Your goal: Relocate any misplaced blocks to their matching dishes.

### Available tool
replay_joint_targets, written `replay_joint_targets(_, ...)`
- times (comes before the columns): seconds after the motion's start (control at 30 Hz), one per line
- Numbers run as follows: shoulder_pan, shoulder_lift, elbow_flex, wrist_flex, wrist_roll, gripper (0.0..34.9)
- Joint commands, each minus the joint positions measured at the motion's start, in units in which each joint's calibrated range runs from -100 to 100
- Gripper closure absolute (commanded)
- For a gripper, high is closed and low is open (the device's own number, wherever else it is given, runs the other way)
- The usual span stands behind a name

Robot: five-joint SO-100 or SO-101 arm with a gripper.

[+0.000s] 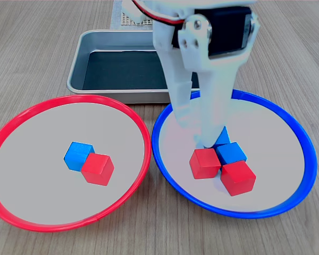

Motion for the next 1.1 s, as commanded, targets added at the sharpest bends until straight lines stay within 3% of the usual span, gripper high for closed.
replay_joint_targets(0.0,0.88,2.10,-7.25,0.54,-3.08,21.1)
replay_joint_targets(0.6,-2.69,14.04,-23.81,11.44,-7.86,18.6)
replay_joint_targets(1.07,-1.47,20.10,-29.37,11.27,-7.72,19.1)
